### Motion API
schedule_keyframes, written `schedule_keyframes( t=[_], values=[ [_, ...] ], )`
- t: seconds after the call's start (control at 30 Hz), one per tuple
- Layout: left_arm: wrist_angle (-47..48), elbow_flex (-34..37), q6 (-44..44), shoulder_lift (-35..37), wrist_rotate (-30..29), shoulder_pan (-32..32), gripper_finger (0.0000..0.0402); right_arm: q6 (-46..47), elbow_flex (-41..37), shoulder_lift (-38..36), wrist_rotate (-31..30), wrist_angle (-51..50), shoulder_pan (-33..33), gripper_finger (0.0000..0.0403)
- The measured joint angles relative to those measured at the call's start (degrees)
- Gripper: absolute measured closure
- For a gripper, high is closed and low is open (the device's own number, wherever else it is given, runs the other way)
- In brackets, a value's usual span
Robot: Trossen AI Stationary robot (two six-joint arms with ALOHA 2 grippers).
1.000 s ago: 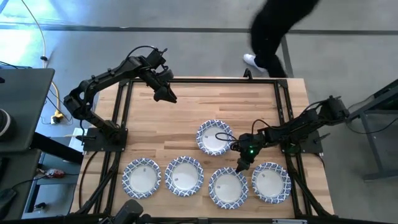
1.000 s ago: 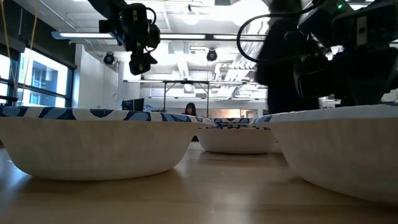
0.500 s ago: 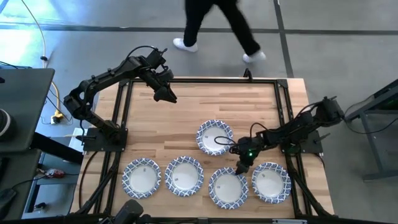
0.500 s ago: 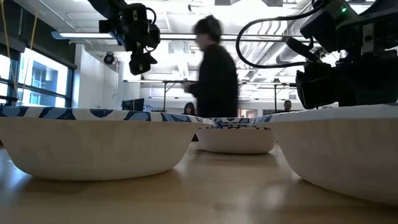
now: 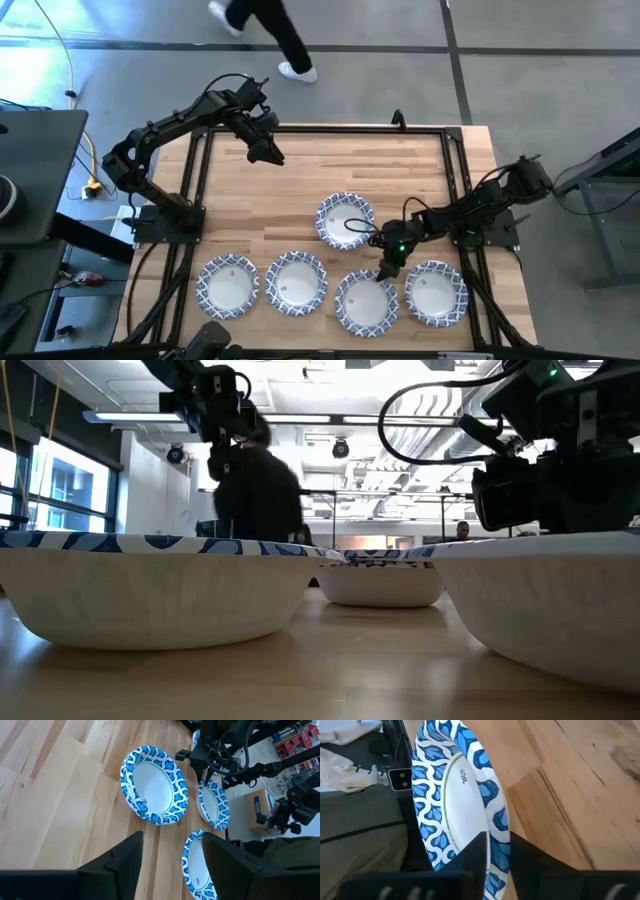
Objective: Nest bowls inside each other
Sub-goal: Stack the white patterned bowl on top of the other white patterned bowl
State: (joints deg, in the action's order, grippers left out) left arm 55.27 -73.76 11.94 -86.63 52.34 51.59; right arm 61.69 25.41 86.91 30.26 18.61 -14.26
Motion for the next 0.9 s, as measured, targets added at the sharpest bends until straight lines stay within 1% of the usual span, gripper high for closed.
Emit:
schedule_keyframes(
  t=[0.13, 0.2, 0.37, 0.77, 0.9],
  values=[
    [0.0, 0.0, 0.0, 0.0, 0.0, 0.0, 0.0209, 0.0, 0.0, 0.0, 0.5, 1.6, 0.0, 0.0384],
    [0.0, 0.0, 0.0, 0.0, 0.0, 0.0, 0.0209, 0.0, 0.0, 0.0, 0.6, 2.6, 0.0, 0.0397],
    [0.0, 0.0, 0.0, 0.0, 0.0, 0.0, 0.0209, 1.1, 0.0, 0.0, 0.9, 4.4, 0.0, 0.0398],
    [0.2, 0.0, 0.3, 0.0, 0.0, 0.0, 0.0209, 4.5, 0.0, 0.0, 6.4, 9.6, 0.0, 0.0398],
    [0.2, 0.0, 0.7, 0.0, 0.0, 0.0, 0.0209, 4.9, 0.0, -1.5, 7.0, 10.4, 1.3, 0.0398]
  ],
)
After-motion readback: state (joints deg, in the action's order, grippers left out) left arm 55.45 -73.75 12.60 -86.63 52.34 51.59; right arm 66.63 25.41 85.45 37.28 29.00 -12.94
